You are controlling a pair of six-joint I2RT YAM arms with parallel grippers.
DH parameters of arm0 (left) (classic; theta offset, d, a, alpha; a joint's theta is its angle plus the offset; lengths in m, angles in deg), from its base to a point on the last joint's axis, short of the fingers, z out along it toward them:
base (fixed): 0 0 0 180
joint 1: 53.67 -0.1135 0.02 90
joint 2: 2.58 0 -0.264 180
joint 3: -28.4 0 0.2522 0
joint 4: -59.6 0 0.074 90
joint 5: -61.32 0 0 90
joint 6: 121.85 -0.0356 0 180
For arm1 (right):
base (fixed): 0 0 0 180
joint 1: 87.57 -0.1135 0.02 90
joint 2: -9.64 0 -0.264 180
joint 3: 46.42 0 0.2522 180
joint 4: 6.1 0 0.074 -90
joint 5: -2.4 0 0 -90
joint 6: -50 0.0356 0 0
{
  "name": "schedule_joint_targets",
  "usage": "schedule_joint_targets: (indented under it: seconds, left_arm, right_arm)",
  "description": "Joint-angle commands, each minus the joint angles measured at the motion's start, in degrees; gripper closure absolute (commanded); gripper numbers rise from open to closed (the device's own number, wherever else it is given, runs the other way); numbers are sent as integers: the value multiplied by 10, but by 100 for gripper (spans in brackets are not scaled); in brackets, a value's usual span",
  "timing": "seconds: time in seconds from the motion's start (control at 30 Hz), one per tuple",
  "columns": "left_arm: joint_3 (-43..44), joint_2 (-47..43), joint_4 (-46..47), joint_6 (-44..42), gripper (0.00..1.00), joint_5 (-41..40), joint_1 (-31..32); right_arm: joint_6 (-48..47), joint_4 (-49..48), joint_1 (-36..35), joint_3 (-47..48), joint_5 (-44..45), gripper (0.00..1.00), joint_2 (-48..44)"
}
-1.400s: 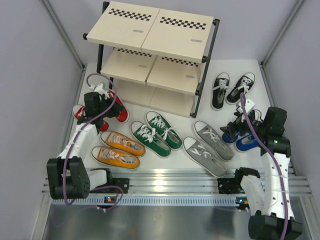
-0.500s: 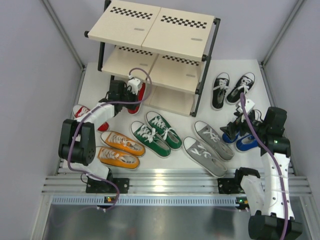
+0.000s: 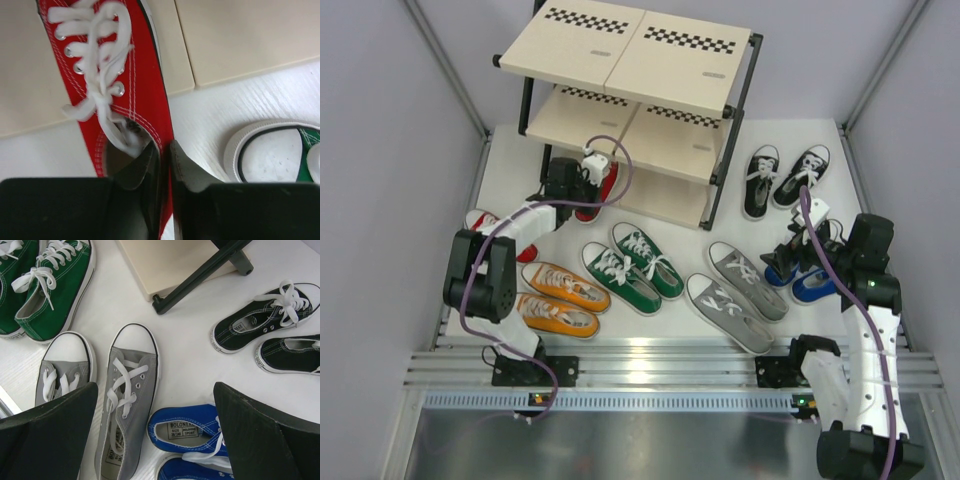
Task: Place and organize the shoes onto the shoe shelf
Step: Place the shoe at the shoe shelf.
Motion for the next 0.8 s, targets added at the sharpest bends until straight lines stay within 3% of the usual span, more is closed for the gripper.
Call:
schedule_joint_targets:
  seconds: [0.0,0.23,0.37,0.47,0.6,0.77]
  left_arm:
    - [29,-6,84,6,74,-26,1]
    - [8,-60,85,40,58,-19,1]
    - [-25,-134,90,69,46,-18,1]
    - [-56,-182,89,92,43,-32,1]
    - [-103,-243,73,169,46,-93,0]
    - [-179,-300,56,336,71,-136,-2]
  right_arm:
    - [-13,1,-1,2,-14,0,-3]
    - [-13,1,-1,2,-14,1,-3]
    - [-14,1,-1,1,-15,1,-3]
    - [-14,1,-1,1,-15,1,-3]
    - [-14,1,-1,1,-15,1,-3]
    - [-15,1,-1,1,-16,1,-4]
